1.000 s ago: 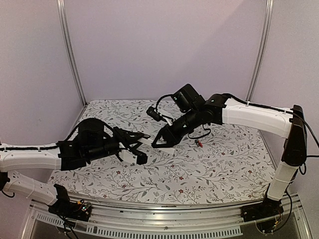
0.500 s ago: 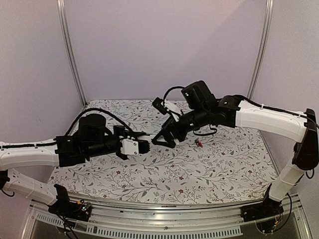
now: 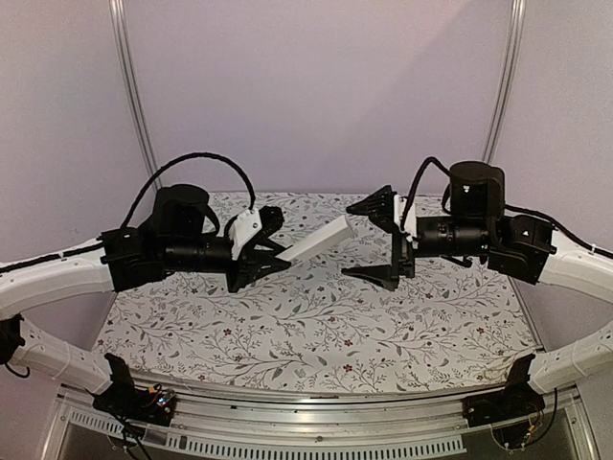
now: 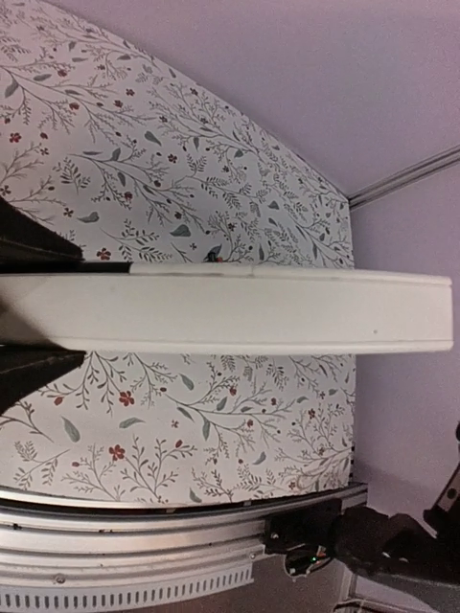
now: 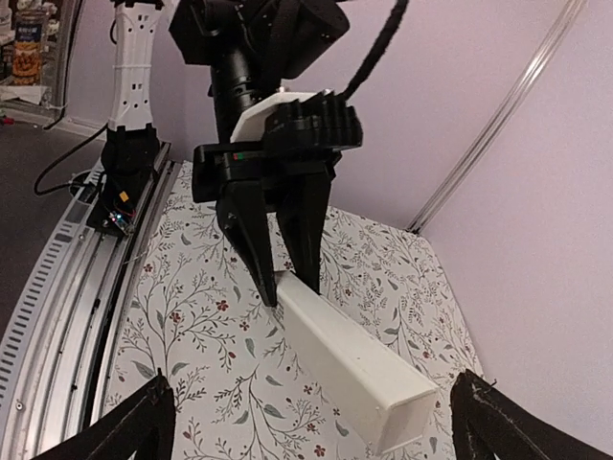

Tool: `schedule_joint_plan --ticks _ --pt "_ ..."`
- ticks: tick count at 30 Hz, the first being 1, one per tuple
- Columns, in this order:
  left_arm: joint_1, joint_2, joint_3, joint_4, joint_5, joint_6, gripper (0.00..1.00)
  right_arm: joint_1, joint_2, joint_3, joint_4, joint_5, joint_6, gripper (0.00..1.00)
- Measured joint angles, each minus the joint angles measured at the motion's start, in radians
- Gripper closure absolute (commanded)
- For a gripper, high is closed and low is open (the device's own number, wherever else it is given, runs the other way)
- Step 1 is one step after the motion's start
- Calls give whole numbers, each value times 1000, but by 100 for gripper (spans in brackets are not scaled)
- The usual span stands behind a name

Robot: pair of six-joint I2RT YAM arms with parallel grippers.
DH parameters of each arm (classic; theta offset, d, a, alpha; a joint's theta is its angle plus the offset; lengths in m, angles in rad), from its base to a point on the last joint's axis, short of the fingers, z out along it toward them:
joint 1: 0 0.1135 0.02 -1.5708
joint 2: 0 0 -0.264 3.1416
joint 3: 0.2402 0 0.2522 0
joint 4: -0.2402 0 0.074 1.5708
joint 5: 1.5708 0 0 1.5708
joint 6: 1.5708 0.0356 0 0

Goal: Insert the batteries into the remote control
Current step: Pass from the left arm to the right

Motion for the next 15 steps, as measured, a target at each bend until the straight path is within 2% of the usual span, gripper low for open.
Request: schedule_joint_plan --ticks 10,15 --pt "15 78 75 -129 134 -219 100 2 0 -113 44 9 -643 1" --pt "19 79 108 -159 174 -284 100 4 20 -93 61 50 -866 16"
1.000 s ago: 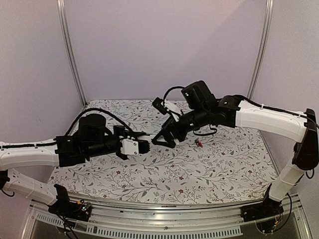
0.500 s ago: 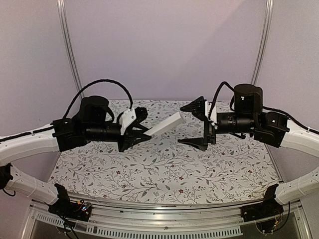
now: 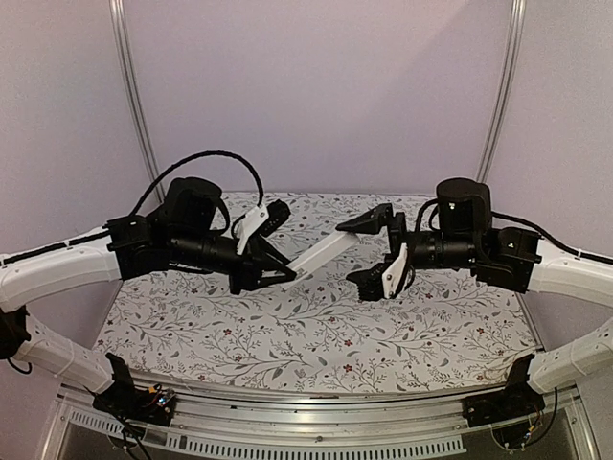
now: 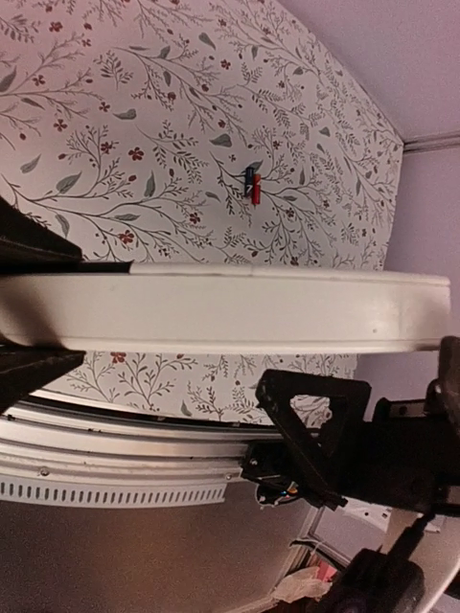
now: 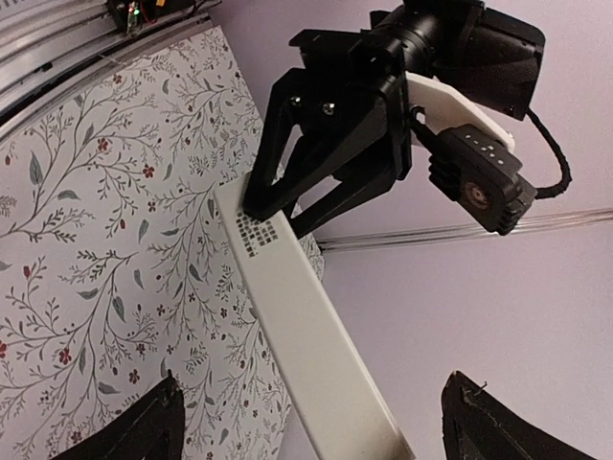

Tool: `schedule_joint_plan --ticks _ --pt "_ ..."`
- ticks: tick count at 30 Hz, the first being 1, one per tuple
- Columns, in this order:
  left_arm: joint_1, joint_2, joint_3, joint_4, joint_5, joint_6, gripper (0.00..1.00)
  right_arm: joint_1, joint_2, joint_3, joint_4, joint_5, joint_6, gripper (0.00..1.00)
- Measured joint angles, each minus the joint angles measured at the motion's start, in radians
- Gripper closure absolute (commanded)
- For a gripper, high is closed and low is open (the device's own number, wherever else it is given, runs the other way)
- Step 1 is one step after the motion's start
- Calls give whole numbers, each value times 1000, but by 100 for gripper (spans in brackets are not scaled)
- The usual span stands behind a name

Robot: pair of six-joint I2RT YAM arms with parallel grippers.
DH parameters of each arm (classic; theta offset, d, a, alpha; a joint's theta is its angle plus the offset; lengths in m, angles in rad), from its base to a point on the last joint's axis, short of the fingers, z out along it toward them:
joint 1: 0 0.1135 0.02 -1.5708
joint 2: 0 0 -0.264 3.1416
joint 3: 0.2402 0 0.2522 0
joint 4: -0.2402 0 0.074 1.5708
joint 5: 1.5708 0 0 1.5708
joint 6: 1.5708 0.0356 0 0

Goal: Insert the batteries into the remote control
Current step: Pass from the left arm to the right

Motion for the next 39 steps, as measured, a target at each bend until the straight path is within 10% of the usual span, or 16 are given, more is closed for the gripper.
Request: schedule_joint_plan --ticks 17,29,31,35,39 --pt "2 23 25 -70 24 -43 100 98 118 0 79 328 -309 43" --pt "2 64 36 -104 1 -32 100 141 204 5 141 505 -348 84" --pt "3 64 36 -105 -5 -28 83 141 214 10 142 519 -330 99" --pt "7 59 38 -111 -12 -19 7 142 232 27 132 533 -250 100" --pt "7 16 38 -86 -26 -10 0 140 236 42 119 528 -110 100"
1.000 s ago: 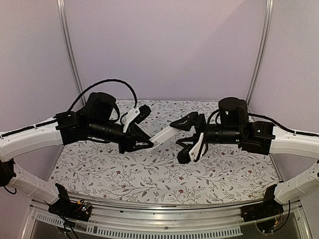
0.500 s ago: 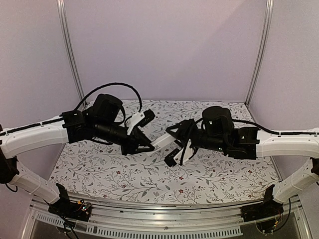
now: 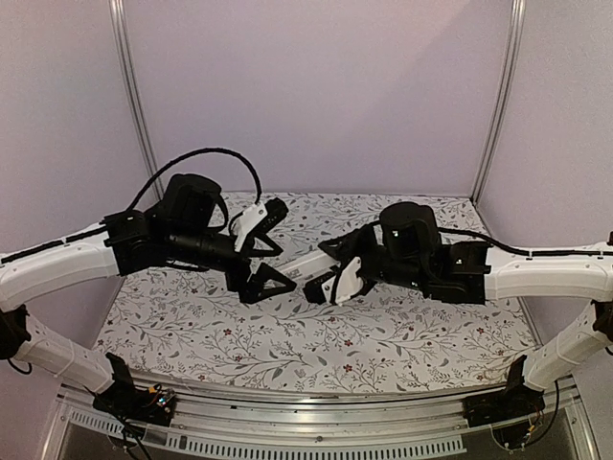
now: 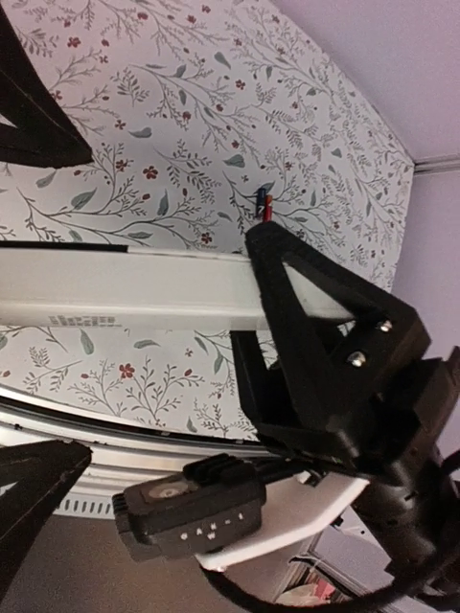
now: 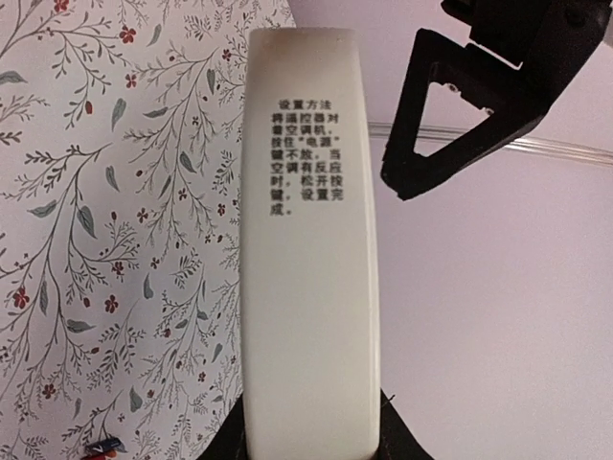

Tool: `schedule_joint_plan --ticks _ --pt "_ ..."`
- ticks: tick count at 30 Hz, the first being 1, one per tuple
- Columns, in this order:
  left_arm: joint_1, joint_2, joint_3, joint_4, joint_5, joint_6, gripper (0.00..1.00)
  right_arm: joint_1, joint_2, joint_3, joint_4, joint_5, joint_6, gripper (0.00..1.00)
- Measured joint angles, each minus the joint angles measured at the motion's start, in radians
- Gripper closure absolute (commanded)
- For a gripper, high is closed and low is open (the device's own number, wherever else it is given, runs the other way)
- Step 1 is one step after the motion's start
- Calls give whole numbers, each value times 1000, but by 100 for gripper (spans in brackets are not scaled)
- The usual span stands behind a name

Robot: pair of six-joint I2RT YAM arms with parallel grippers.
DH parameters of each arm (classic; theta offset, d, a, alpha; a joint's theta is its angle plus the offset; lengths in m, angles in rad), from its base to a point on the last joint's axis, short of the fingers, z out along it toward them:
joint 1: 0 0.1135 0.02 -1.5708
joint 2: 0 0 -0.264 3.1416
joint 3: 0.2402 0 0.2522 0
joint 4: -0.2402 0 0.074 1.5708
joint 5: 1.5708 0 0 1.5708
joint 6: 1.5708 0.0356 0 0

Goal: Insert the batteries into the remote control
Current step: Pass from the left arm to the right, then pass from the right arm to the left

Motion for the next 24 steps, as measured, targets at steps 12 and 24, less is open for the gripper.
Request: schedule_joint_plan --ticks 12,24 --pt "-23 -561 -379 471 -23 246 0 -182 -106 3 -75 -516 559 100" --pt "-94 -343 -329 630 -45 365 5 -187 -143 16 47 -831 911 100"
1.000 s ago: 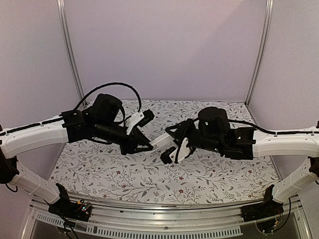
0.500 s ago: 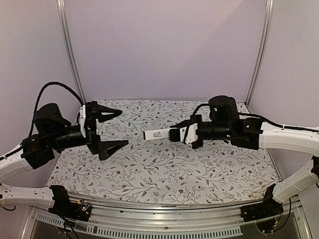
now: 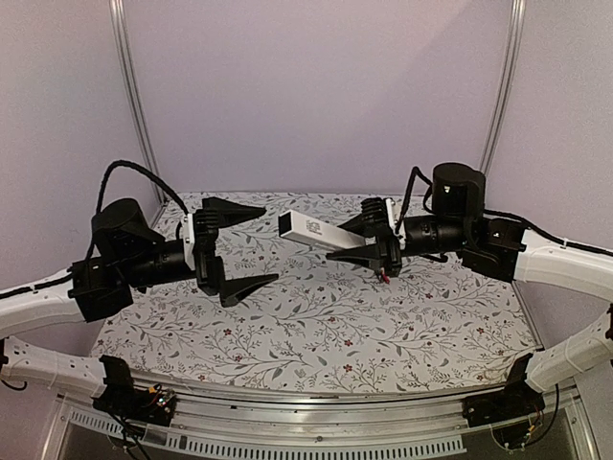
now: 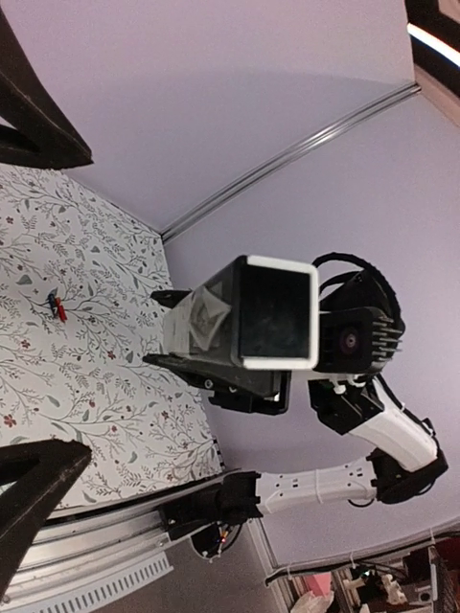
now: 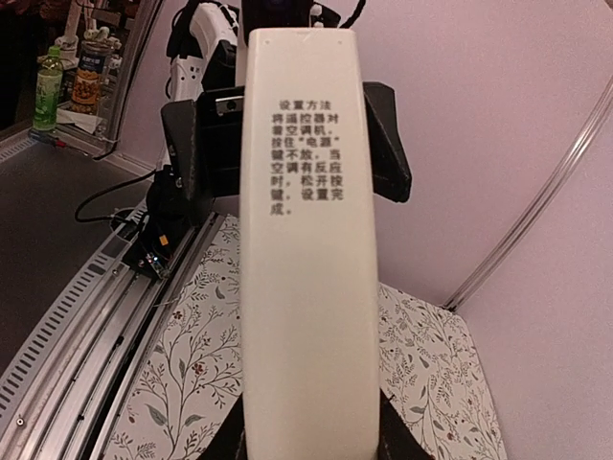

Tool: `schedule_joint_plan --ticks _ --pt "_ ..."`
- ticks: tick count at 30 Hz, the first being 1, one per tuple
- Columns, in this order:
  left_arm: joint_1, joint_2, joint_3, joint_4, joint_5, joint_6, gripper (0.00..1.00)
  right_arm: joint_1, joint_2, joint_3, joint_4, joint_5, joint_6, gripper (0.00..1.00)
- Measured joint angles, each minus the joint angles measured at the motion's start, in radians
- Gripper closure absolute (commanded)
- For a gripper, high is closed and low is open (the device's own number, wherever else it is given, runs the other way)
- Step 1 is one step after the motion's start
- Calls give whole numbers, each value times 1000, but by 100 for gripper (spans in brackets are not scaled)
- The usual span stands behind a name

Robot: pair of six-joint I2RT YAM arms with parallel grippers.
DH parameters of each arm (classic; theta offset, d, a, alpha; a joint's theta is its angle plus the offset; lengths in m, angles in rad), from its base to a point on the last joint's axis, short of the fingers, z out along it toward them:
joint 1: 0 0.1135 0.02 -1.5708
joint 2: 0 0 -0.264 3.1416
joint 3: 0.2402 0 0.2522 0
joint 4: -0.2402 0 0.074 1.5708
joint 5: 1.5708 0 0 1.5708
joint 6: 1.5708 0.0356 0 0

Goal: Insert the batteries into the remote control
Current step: Pass from the right arm to the left

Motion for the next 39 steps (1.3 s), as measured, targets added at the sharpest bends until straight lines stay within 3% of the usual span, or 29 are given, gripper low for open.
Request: schedule_joint_plan --ticks 3,11,21,26,33,34,36,37,39 --pt "-11 41 -2 110 4 -35 14 0 0 0 44 -34 56 100" --pt "-51 159 -5 362 10 -149 20 0 0 0 101 -67 122 100" --pt "-89 264 31 482 18 -216 32 8 10 -1 124 -71 143 100" --pt "-96 283 49 517 5 -234 51 16 14 -9 124 -58 144 100" --pt "-107 303 68 533 10 -240 97 18 14 -14 124 -55 145 97" --pt "-108 303 68 533 13 -240 100 18 14 -15 125 -56 147 92" --pt "-108 302 68 531 14 -241 100 18 14 -17 126 -57 149 69" --pt "-108 302 68 528 14 -241 100 18 13 -19 126 -56 149 47" --pt "-108 300 68 520 9 -240 100 18 12 -23 125 -49 152 18"
